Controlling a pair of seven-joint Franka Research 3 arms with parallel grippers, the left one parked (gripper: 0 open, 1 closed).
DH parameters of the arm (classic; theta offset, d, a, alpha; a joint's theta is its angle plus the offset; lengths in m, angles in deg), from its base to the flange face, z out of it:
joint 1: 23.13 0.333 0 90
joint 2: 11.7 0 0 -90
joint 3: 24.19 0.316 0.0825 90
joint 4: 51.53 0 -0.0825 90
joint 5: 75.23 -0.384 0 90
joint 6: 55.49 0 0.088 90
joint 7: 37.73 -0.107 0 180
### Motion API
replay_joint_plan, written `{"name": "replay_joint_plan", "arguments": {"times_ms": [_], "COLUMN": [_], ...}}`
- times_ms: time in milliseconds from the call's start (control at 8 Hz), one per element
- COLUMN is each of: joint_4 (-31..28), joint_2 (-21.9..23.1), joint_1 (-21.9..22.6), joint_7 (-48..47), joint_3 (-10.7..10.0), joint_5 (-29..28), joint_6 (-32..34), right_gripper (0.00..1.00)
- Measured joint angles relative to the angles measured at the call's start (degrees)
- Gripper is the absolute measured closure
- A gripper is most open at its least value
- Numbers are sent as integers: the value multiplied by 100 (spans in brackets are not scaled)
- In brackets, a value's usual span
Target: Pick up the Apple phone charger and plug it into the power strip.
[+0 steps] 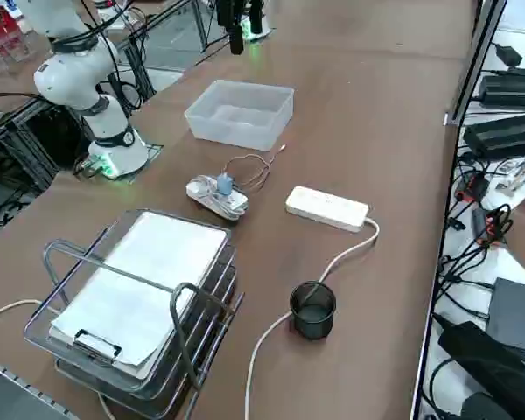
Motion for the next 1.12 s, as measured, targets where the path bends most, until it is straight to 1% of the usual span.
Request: {"name": "replay_joint_plan", "arguments": {"times_ms": [500, 625, 875, 1125], "joint_4": [-43, -250, -1196, -2067], "joint_2": [-13, 9, 236, 410], "joint_1": [8, 20, 55, 65], "joint_7": [0, 0, -8, -212], "joint_3": [6, 20, 55, 67], "joint_5": [35, 36, 70, 272], "joint_6": [-120, -334, -993, -1339], "right_gripper": [0, 0, 0, 0]}}
